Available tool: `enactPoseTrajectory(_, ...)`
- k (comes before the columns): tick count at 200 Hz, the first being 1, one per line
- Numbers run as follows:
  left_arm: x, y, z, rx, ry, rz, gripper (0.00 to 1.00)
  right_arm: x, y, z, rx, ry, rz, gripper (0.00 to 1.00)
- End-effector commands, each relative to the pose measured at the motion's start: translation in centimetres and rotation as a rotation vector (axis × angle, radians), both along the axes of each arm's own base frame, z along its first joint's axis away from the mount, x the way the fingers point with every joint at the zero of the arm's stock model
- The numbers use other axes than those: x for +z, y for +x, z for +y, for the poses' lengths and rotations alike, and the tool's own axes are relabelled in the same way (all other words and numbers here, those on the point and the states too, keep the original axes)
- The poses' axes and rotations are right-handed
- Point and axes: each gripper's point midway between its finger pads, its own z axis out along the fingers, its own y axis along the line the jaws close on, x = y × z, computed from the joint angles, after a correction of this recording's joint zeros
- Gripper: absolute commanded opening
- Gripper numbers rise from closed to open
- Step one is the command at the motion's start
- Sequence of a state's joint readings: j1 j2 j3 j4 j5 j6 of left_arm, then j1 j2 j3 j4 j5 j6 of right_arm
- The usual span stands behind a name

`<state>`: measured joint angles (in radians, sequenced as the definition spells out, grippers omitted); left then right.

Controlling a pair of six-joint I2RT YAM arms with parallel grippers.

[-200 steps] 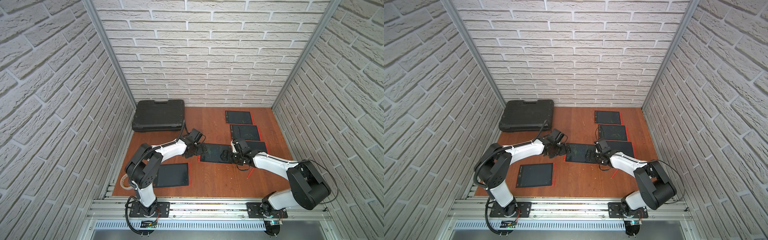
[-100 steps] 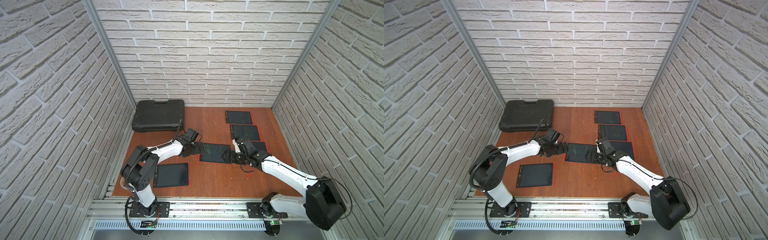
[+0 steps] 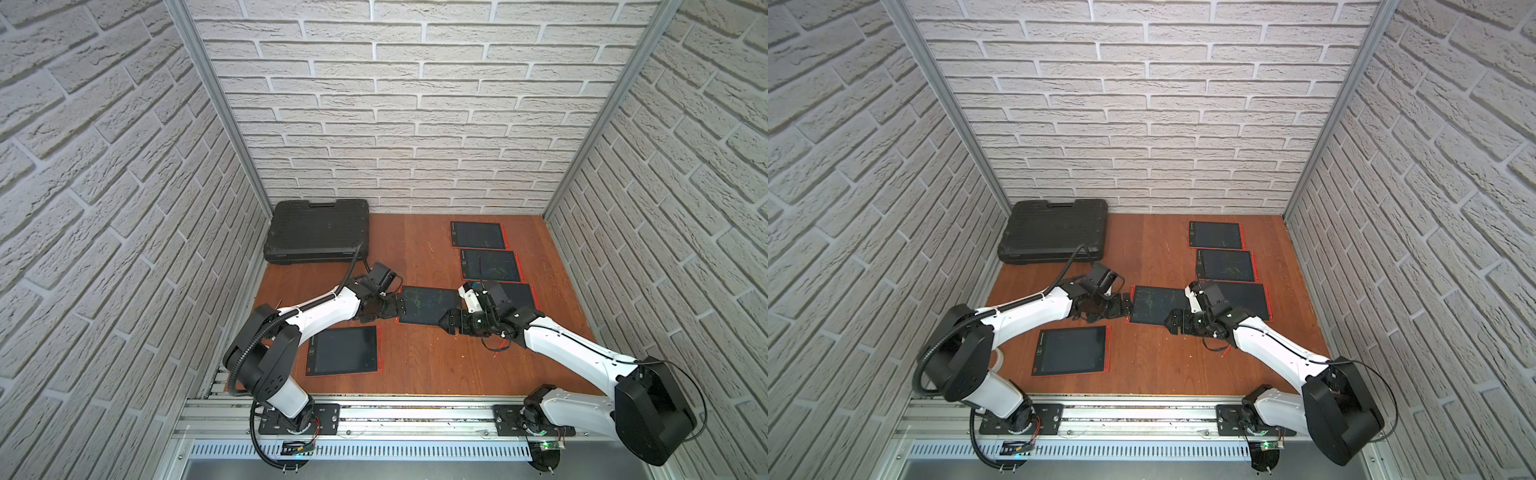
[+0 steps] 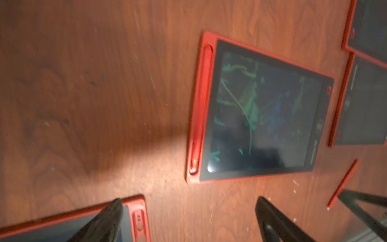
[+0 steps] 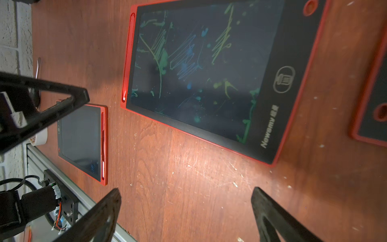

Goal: Place the stylus back onto the writing tablet
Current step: Move the writing tablet to the center of the board.

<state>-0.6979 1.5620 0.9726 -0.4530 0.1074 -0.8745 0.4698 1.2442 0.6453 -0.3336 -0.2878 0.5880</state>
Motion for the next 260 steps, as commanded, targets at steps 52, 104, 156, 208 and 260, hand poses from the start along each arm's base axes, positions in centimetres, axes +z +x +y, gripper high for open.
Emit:
enactPoseTrajectory(52,0.1,-3.4,-4.2,-0.049,-0.177,0.1,0.98,-1.6,0.1,2.6,0.063,0.021,0.037,0.96)
enactPoseTrajectory(104,-1.1,-2.4,-6.5,-0.029,-0.26,0.138,0.98,-3.3,0.8,1.0,-0.01,-0.081,0.036,0.96)
enactPoseTrajectory(156,-2.6,-1.5,-7.1,0.011,-0.282,0.138,0.98,-3.9,2.1,0.6,-0.049,-0.121,0.024,0.96)
enactPoseTrajectory(208,-3.5,1.0,-5.7,0.101,-0.308,0.106,0.98,-4.1,3.9,0.6,-0.065,-0.153,0.001,0.95)
enactPoseTrajectory(260,-4.2,2.5,-5.1,0.112,-0.295,0.106,0.98,-4.0,6.4,1.4,-0.061,-0.158,-0.013,0.94)
